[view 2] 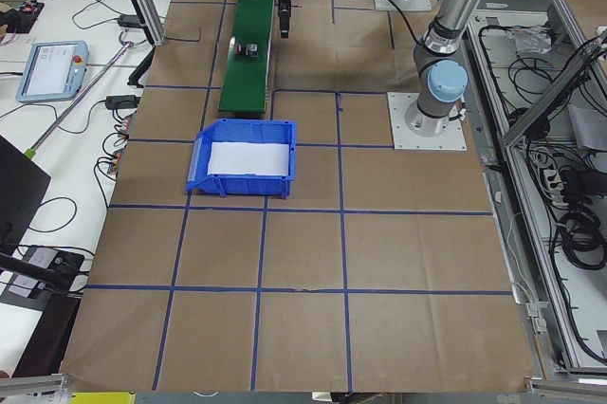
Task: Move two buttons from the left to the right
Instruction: 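Carry the yellow button with the right gripper into its bin and release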
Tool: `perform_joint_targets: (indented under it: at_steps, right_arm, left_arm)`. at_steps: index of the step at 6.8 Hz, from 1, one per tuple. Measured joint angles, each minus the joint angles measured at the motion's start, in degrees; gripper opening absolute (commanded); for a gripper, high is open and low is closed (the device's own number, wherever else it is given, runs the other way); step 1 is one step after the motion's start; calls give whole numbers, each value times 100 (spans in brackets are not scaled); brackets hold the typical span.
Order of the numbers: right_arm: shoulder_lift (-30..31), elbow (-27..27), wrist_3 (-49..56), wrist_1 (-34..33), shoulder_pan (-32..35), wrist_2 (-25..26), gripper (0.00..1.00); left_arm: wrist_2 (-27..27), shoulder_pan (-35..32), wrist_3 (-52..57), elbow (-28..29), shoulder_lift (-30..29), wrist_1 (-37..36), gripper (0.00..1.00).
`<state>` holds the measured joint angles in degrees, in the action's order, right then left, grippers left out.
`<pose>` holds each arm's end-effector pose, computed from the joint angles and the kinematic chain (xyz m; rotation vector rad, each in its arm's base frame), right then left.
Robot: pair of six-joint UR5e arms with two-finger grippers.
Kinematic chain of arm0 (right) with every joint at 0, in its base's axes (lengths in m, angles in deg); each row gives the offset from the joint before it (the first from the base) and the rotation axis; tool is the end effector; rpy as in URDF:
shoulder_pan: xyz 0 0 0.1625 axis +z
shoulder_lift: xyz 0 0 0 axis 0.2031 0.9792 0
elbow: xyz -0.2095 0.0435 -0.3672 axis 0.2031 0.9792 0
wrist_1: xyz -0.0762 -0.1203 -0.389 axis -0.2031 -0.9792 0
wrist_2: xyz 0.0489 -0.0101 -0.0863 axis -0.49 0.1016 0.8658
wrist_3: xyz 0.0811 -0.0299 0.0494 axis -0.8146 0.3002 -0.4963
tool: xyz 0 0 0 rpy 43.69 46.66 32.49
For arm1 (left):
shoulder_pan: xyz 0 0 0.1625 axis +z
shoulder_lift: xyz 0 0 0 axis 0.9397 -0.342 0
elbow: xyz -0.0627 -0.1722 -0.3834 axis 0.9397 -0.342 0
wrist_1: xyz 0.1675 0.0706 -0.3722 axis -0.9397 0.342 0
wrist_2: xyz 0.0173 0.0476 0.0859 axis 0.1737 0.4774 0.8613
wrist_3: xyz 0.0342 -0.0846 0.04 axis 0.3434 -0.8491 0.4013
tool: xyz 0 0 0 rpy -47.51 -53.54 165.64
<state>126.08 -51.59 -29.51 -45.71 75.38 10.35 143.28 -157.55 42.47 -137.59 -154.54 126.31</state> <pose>-0.1776 -0.6474 0.3968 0.1430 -3.0913 -0.0349 -0.1101 -0.4987 0.4640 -0.0417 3.1217 -0.0270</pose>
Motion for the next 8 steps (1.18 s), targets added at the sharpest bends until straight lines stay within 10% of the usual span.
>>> perform_joint_targets:
  at_steps: [8]
  right_arm:
    - [76, -2763, 393, -2831, -526, -366, 10]
  left_arm:
    - [-4, 0, 5, -2, -8, -5, 100]
